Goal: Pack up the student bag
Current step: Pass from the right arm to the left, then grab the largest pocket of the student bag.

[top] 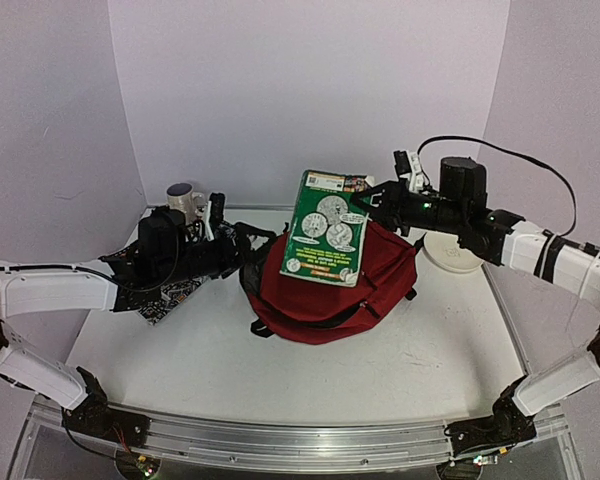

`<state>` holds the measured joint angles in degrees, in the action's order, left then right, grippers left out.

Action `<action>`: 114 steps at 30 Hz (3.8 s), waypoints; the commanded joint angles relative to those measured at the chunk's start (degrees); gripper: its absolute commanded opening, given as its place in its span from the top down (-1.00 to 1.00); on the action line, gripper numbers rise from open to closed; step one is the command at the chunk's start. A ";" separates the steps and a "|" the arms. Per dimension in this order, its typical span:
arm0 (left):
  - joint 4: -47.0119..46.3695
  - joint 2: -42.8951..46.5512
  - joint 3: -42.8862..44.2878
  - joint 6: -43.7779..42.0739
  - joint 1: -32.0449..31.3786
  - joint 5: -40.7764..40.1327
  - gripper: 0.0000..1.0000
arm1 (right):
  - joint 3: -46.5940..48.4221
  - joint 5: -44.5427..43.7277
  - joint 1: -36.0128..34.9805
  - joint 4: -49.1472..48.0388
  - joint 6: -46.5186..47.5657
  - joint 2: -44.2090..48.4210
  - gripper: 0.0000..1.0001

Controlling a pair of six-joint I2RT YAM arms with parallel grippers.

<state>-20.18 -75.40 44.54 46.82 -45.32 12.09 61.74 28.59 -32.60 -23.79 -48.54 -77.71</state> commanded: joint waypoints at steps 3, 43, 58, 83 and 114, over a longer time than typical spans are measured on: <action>-17.28 -1.29 -2.56 8.80 0.01 2.29 -0.99 | -0.92 -10.32 -4.06 -21.34 -12.03 -2.47 1.00; -46.35 -10.47 -9.36 18.53 0.62 3.88 0.96 | -9.13 -29.24 -12.72 -48.47 -18.06 -14.14 0.58; -36.23 -3.73 -15.49 20.65 15.16 9.83 1.00 | 6.12 -18.63 -11.03 2.88 30.27 -12.25 -0.93; -16.34 0.68 -14.11 14.61 33.02 25.39 1.00 | 34.40 -50.42 -31.77 45.06 61.78 -37.53 -0.91; -13.50 5.71 -23.05 15.80 34.33 31.76 1.00 | 45.16 -69.72 -32.99 44.36 58.20 -38.48 1.00</action>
<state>-28.86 -72.83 21.53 63.05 -11.18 40.95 102.97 -37.92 -66.15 19.81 12.78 -122.31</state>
